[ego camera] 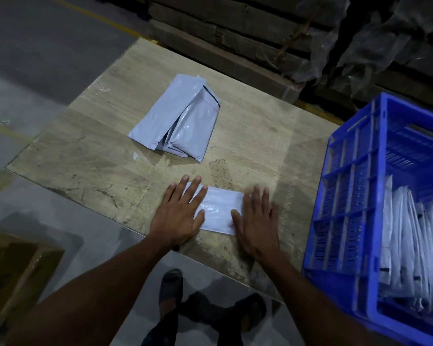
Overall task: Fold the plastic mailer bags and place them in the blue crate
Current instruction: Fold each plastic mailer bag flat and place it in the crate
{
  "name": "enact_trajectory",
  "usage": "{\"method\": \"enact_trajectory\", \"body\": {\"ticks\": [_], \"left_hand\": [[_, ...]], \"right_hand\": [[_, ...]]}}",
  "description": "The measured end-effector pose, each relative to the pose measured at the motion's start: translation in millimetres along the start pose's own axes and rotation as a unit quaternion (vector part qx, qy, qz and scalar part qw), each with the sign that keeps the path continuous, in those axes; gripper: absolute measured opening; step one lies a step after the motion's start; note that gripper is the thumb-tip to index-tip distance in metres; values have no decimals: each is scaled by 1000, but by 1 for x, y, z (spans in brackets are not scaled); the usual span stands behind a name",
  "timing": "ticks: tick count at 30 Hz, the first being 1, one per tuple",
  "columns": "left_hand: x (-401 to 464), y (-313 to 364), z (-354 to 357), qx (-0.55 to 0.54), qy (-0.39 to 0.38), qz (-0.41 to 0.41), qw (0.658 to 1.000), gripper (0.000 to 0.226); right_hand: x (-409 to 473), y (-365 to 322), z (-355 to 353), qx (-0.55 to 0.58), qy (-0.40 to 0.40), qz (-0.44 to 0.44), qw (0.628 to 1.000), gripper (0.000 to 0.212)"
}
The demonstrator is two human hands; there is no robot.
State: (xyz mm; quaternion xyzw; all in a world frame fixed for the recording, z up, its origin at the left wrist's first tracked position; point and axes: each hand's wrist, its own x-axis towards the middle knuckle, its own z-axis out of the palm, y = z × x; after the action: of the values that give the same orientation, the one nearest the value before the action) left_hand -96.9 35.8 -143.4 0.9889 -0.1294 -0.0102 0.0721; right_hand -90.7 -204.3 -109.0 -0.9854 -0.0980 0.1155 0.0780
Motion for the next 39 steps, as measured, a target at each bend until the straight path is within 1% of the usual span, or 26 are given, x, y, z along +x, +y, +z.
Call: {"method": "enact_trajectory", "body": {"ticks": [1,3,5,7,10,15,17,18,20,22,23,25,27,30,32,33,35,36,39], "left_hand": [[0,0,0,2,-2,1,1000,67],[1,-1,0,1,4,6,1000,67],[-1,-1,1,-1,11,12,1000,67],[0,-2,0,1,15,13,1000,67],[0,-2,0,2,9,12,1000,68],[1,0,-1,10,4,4,1000,69],[1,1,-2,19,-3,2,1000,70],[1,2,-2,20,-3,3,1000,70],[1,2,-2,19,-1,7,1000,69],[1,2,-1,13,5,10,1000,68],[1,1,-1,11,7,11,1000,68],[0,-1,0,8,8,13,1000,69],[1,-2,0,8,-1,10,1000,70],[1,0,-1,13,-7,8,1000,71],[2,0,-3,12,-13,6,1000,70],[2,1,-4,11,-16,9,1000,70],[2,0,-4,14,-19,12,1000,71],[1,0,-4,11,-20,12,1000,73],[-2,0,-5,-10,-12,37,999,84]], "right_hand": [[3,-11,0,-23,5,-34,999,73],[9,-31,6,-26,-7,-112,993,65],[13,-38,12,-18,-6,-129,991,62],[14,-29,15,-21,-9,-112,993,65],[4,-7,12,-33,-8,-77,996,75],[-11,8,9,-1,-31,48,998,91],[-10,3,5,-17,-27,79,996,91],[-8,-3,2,-35,-8,65,997,87],[2,-22,-1,-52,16,-17,998,77],[13,-37,4,-53,2,-105,993,69],[15,-39,7,-54,-4,-124,991,66],[14,-32,11,-56,-11,-117,991,66],[6,-17,12,-50,-8,-90,995,71],[-8,5,11,-52,-13,-51,997,90],[-11,8,4,-81,-23,-89,992,101],[-12,8,0,-97,-35,-132,986,99],[-9,8,-4,-106,-57,-227,967,87],[-7,8,-5,-96,-63,-251,961,81],[-2,8,-4,-83,-73,-242,964,70]]}}
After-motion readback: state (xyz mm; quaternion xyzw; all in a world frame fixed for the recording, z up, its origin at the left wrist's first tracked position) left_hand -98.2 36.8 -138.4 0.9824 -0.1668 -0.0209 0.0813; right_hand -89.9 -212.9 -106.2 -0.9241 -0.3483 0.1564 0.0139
